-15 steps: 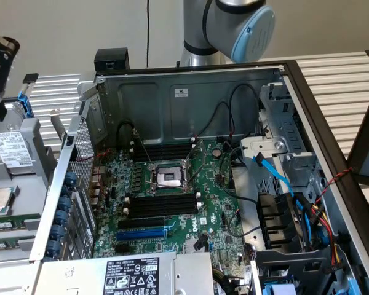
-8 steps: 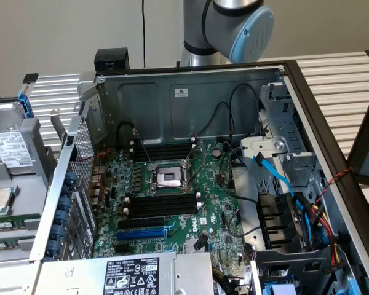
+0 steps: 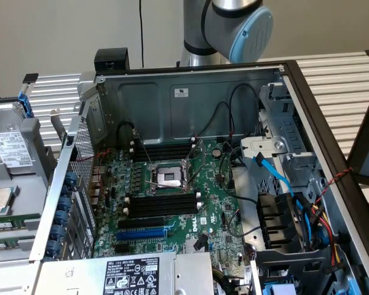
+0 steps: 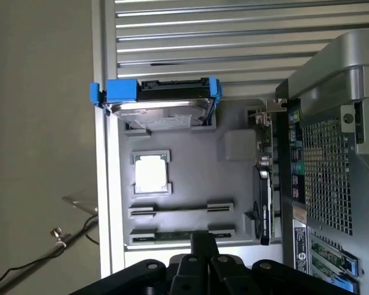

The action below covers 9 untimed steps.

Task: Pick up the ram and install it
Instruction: 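Reach for the ram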

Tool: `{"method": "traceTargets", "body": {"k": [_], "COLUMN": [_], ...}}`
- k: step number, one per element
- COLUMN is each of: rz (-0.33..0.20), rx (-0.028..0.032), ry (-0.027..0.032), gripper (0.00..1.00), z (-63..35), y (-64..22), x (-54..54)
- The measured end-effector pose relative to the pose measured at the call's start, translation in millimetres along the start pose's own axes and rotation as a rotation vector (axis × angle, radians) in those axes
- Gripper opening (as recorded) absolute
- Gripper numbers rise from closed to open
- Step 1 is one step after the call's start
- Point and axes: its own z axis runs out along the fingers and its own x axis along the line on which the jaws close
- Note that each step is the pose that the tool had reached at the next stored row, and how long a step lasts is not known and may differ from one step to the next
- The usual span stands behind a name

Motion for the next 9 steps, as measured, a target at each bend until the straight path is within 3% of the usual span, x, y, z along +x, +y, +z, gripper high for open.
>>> {"method": "traceTargets", "body": {"k": [9], "rz": [-0.149], "rx": [0.0004], "ry": [0.0087], "gripper": [0.11], "z": [1.5], "y": [-0.1], "x": [0.0]}}
